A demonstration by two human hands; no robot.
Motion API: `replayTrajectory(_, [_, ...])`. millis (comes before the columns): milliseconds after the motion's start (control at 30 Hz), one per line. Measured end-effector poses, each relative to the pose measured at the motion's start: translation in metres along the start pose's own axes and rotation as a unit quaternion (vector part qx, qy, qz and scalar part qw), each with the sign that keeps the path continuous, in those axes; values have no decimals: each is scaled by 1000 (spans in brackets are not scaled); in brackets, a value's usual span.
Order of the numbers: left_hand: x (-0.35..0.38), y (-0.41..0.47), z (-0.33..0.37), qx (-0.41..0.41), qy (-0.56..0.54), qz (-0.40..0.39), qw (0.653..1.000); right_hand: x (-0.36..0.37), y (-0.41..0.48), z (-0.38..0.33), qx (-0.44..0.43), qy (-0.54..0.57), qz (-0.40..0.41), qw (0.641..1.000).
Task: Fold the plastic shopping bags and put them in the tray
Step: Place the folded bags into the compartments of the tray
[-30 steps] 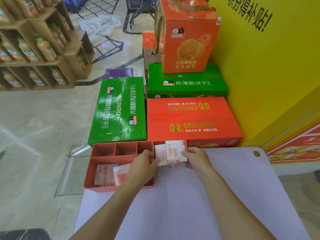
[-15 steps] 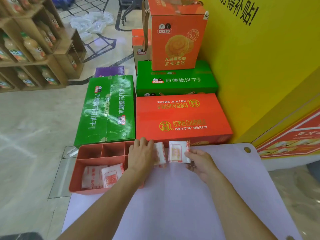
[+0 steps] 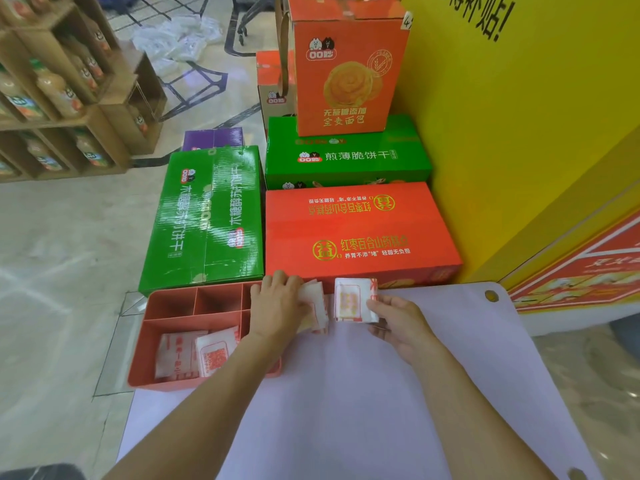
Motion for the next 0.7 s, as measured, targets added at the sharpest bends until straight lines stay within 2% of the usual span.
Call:
replayTrajectory(67, [-5, 4, -5, -20, -96, -22, 995, 2, -2, -2, -2, 2, 1, 1000])
replayTrajectory(167, [-18, 8, -14, -48, -252, -37, 966, 7, -5, -5, -6, 8, -4, 1000])
replayTrajectory(333, [-46, 2, -30, -75, -407, -48, 909, 25, -10, -13, -12, 28, -26, 999])
replayTrajectory(467, [-75, -9, -63, -104, -434, -27, 894, 49, -17, -21, -17, 43, -52, 998])
replayTrajectory(600, [-95, -27, -115, -122, -397, -23, 910, 80, -26, -25, -29, 35, -75, 996])
replayTrajectory(700, [-100, -46, -156, -151, -391, -38, 907, 106, -33, -23, -30, 34, -95, 994])
Point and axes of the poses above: each hand's wrist, its own y-axis towards the middle knuckle, its own x-axis out of the palm, z = x × y, the point moved 8 cm from there along y, towards the middle knuckle, and after that the axes turned 1 degree about x, right-handed, at the moved point
